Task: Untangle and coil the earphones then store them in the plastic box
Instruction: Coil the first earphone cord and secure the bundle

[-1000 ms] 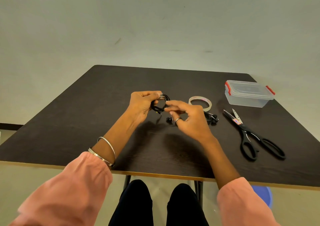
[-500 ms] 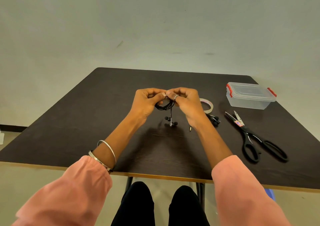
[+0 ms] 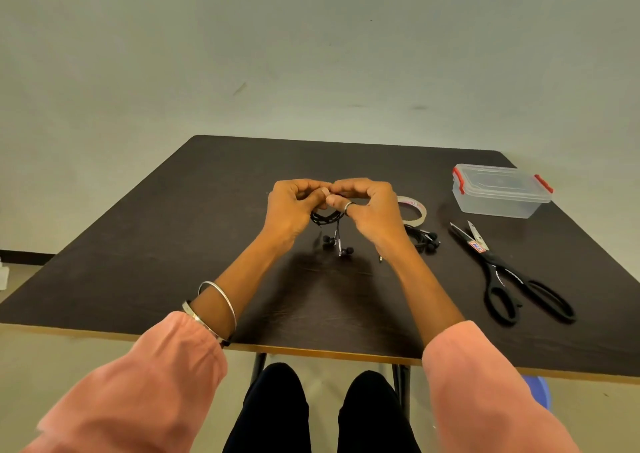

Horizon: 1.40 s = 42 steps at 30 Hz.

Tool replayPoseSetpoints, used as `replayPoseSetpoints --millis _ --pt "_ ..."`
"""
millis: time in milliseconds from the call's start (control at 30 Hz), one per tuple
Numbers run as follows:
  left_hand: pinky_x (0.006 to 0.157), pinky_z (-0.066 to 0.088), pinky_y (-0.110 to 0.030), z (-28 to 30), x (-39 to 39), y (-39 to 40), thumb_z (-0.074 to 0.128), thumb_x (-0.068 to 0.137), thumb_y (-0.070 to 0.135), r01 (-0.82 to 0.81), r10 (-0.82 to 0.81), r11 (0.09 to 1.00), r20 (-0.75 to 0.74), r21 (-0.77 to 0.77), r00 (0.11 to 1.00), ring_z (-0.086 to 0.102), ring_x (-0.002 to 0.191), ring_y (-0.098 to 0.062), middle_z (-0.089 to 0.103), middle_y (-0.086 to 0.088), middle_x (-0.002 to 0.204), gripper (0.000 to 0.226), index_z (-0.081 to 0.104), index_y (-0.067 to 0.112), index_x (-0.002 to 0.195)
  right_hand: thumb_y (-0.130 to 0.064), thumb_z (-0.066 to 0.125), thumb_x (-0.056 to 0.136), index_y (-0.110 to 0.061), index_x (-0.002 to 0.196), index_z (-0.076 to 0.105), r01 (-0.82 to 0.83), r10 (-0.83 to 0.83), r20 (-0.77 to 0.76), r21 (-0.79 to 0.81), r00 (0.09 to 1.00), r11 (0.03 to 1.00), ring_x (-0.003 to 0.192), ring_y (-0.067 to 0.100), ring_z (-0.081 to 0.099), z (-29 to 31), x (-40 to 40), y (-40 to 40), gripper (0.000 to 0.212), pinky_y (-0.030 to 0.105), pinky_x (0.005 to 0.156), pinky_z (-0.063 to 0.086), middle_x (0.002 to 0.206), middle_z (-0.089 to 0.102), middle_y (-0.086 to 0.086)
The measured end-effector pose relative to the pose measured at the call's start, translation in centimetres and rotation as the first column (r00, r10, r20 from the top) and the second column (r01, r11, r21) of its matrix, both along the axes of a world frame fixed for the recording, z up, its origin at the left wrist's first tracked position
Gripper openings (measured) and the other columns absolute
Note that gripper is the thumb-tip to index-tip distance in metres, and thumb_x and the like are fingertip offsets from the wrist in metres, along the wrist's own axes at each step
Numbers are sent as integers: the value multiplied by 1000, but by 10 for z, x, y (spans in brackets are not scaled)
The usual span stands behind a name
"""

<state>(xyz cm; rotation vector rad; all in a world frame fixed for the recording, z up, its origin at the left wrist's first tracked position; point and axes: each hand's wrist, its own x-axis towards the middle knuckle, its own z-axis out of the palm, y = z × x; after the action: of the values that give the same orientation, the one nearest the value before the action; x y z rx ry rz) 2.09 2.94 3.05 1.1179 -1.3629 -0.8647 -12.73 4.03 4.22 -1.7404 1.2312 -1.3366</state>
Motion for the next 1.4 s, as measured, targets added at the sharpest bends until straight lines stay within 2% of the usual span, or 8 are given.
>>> replayPoseSetpoints --millis 67,267,500,667,733,933,1233,1400 --pt "81 57 -29 0 -2 0 65 89 8 -10 10 1000 -12 9 1000 71 84 -24 75 -11 89 14 73 7 100 -18 76 80 -17 91 77 52 -56 -45 -83 997 995 92 -2 64 -3 0 0 11 15 84 49 96 72 -7" --pt "79 58 -32 3 -5 1 64 90 5 -21 44 993 -199 117 979 70 74 -18 73 -12 84 12 72 5 98 -20 77 78 -25 88 77 14 -28 -86 -168 996 986 103 8 60 -15 -5 0 12 33 82 52 102 66 -10" --pt "75 60 -34 6 -9 4 58 92 2 48 21 980 -341 194 940 65 69 -17 69 -12 80 12 70 1 97 -17 79 75 -20 92 78 27 -96 -192 -331 977 943 106 17 52 -25 -8 0 17 22 88 43 108 59 -1" --pt "65 57 -23 7 -9 5 55 94 2 71 1 976 -335 205 942 63 67 -16 66 -11 76 14 69 3 93 -16 79 75 -18 90 78 55 -143 -248 -332 958 942 112 17 47 -29 -7 -2 15 14 92 34 118 57 4" --pt "62 56 -22 7 -11 5 55 94 2 65 1 975 -302 211 953 64 67 -15 67 -9 77 16 69 6 89 -14 78 76 -16 91 78 43 -156 -311 -343 938 938 109 21 51 -31 -6 -4 15 18 89 37 115 59 7" --pt "61 54 -22 7 -14 4 52 96 5 66 8 961 -265 270 964 64 74 -18 68 -7 82 21 68 11 84 -14 69 81 -16 96 77 97 -322 -424 -472 847 876 84 27 59 -38 -3 -7 17 44 69 49 88 66 7" --pt "83 54 -36 5 -15 -1 54 96 7 3 31 953 -108 304 994 58 78 -16 65 -5 82 23 68 14 81 -11 77 73 -13 94 75 140 -650 -512 -715 562 685 68 27 58 -41 5 6 21 38 64 43 72 62 7" --pt "74 55 -29 11 -13 1 55 95 5 28 9 949 -113 315 994 58 64 -12 65 -10 77 16 68 9 87 -17 70 79 -17 98 72 89 -666 -571 -724 480 684 71 25 56 -43 3 7 19 38 67 41 75 58 6"
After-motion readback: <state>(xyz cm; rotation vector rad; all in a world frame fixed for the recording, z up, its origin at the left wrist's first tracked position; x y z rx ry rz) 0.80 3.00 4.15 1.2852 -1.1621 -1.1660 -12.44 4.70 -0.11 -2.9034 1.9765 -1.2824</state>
